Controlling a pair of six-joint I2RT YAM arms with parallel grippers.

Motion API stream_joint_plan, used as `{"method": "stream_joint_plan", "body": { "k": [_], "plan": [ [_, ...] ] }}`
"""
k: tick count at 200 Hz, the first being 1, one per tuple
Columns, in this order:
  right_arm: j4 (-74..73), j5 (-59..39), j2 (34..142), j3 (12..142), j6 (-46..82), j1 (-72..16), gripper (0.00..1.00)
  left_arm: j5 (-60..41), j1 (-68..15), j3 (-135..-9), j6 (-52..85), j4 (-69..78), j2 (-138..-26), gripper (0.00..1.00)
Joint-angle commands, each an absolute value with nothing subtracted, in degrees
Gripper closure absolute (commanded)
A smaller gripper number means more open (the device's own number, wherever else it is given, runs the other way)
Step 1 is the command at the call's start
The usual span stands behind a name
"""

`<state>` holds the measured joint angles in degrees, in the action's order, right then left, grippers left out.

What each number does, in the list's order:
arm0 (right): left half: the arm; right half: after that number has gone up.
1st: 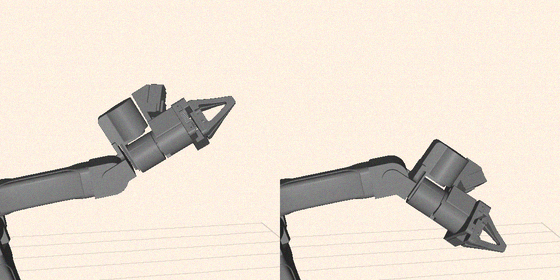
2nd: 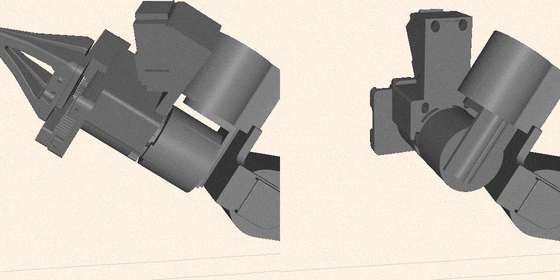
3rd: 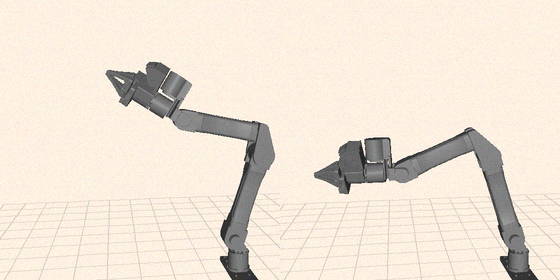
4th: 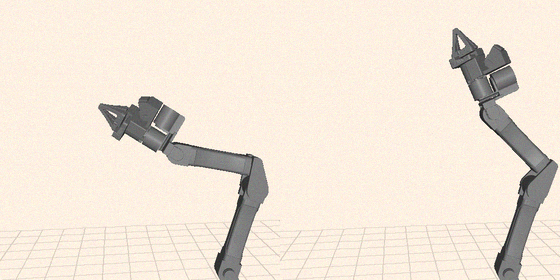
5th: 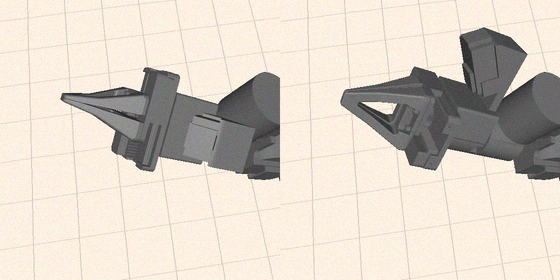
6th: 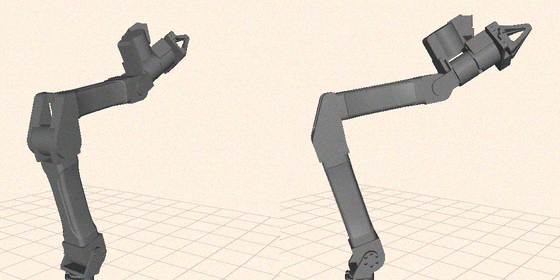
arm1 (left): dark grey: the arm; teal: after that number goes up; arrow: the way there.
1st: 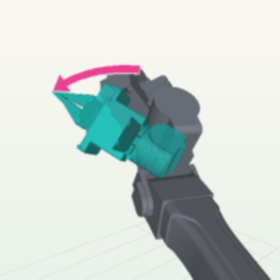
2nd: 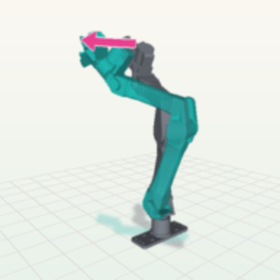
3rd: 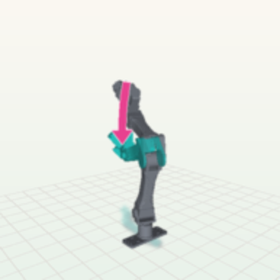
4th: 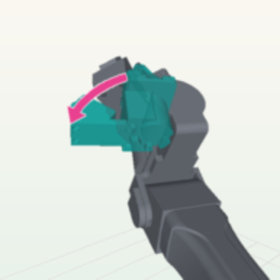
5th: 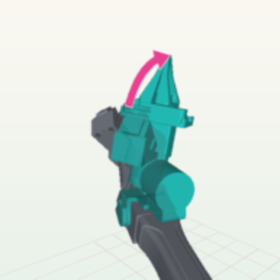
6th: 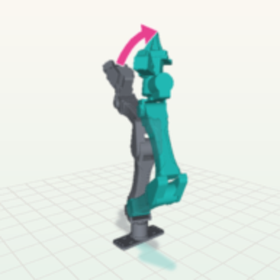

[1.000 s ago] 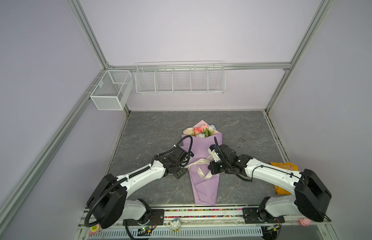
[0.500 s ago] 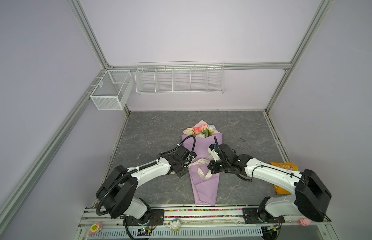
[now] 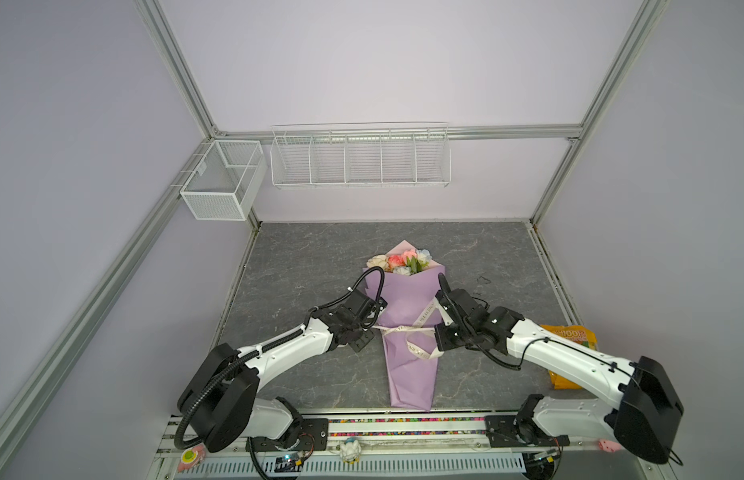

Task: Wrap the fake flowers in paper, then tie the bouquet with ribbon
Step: 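Pull both ribbon ends outward away from the cone to tighten the knot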

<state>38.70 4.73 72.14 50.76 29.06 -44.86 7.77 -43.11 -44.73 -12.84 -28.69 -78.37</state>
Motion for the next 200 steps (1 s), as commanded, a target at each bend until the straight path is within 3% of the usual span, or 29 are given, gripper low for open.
{"method": "stream_joint_plan", "body": {
  "k": [1,58,99,118,200],
  "plan": [
    [56.2,14.5,72.4,56.5,27.1,-44.1,0.93,10.0,-42.9,-44.8,-10.7,-29.1,-77.7,1.0],
    [75.2,19.4,78.8,70.3,20.7,-44.1,0.93,11.4,-42.9,-44.3,-11.0,-29.1,-77.6,1.0],
    [81.2,12.7,86.1,77.8,13.7,-44.0,0.93,13.7,-42.9,-43.9,-10.7,-28.7,-77.6,1.0],
    [80.9,17.1,87.5,78.5,12.6,-43.2,0.93,15.7,-42.5,-44.3,-10.7,-30.0,-78.0,1.0],
    [74.1,13.9,85.8,71.7,10.9,-32.2,0.93,23.4,-38.5,-44.2,-8.5,-33.5,-78.1,1.0]
  ]
}}
